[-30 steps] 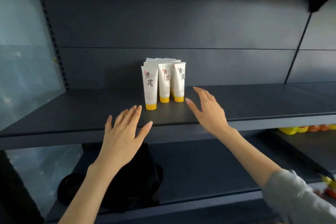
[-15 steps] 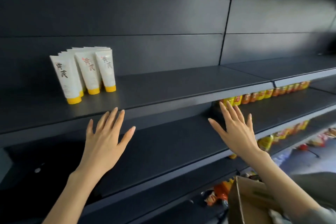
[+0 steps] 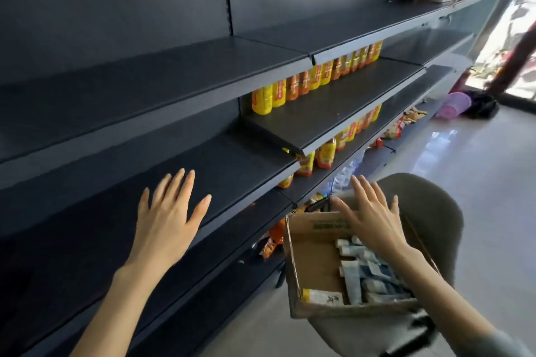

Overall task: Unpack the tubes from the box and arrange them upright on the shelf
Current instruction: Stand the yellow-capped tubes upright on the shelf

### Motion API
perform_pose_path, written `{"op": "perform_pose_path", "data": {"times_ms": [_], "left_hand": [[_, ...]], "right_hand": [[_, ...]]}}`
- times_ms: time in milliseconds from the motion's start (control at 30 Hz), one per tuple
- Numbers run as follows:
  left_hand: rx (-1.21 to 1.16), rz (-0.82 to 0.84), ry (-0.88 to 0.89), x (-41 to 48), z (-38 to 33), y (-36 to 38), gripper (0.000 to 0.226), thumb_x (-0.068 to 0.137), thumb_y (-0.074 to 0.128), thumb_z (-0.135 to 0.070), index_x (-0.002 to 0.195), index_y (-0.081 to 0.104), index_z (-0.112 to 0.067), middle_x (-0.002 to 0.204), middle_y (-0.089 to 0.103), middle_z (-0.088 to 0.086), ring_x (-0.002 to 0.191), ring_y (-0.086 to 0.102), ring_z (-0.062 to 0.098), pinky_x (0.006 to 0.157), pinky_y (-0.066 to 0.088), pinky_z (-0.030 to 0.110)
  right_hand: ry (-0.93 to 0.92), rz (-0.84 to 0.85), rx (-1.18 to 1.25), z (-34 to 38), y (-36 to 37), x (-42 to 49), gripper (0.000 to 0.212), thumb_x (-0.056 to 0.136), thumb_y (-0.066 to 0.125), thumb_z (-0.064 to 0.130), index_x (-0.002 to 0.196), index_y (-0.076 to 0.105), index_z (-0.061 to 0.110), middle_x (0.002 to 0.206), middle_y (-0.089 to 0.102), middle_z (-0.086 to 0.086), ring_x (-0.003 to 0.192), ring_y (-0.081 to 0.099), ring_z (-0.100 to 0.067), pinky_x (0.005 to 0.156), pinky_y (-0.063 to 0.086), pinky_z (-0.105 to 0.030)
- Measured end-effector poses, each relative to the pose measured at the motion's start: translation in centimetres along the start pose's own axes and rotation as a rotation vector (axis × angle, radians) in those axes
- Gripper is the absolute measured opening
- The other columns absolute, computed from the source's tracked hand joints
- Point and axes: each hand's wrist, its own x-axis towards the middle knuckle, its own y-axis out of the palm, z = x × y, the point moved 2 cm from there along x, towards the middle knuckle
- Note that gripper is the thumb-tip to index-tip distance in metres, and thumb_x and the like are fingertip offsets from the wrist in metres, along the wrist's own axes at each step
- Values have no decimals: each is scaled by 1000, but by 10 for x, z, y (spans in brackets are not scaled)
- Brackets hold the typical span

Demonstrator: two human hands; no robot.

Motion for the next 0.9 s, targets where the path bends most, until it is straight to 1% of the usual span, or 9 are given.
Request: {"op": "perform_pose_path", "data": {"times_ms": [100,233,400,500,600,700,767,900], "left_hand": [[-30,83,77,25,-19,28,75,87,13,-59,150,18,-18,157,21,0,146,13,18,116,10,45],[-84,188,175,66,-39,75,66,94,23,-53,151,16,-20,158,19,-2,146,11,15,117,8,43],[-90,337,302,125,-59,135,64,96,22,-52,151,16,-19,158,17,-1,146,10,16,117,8,43],[-62,416,383,153,-73,168,64,96,19,-52,151,13,-20,159,14,-2,146,8,16,117,7,43],[-22,489,488,172,-89,203,62,97,17,-51,152,10,-21,159,12,-2,146,6,16,117,5,43],[33,546,584,184,-105,237,62,98,19,-51,152,10,-22,159,12,-1,146,7,17,117,6,45],[39,579,624,188,-113,257,63,97,20,-52,152,11,-22,159,13,0,146,8,18,117,6,45],[56,654,702,190,-128,295,62,97,20,-52,151,11,-23,159,12,0,146,8,19,117,6,46]], "right_hand": [[120,52,30,-27,20,-5,77,89,22,67,152,9,25,160,10,3,147,5,-20,115,4,-55],[295,120,108,-49,53,-8,72,93,30,61,152,13,22,160,11,1,147,7,-20,115,6,-55],[553,138,251,-64,93,-8,71,94,30,58,152,15,20,160,11,0,147,8,-20,115,7,-53],[691,137,312,-68,119,-9,72,94,31,59,151,16,20,159,13,-2,146,12,-21,115,9,-51],[784,116,366,-73,149,-8,73,93,33,59,150,19,17,158,17,-5,146,16,-21,117,16,-49],[833,90,463,-74,181,-1,72,94,39,54,148,25,9,155,27,-10,143,24,-22,116,22,-40],[882,94,519,-73,205,3,71,94,42,51,146,27,5,152,31,-13,141,28,-23,115,24,-37],[1011,150,644,-72,256,13,73,95,43,49,149,20,4,155,24,-12,143,22,-23,114,21,-33]]}}
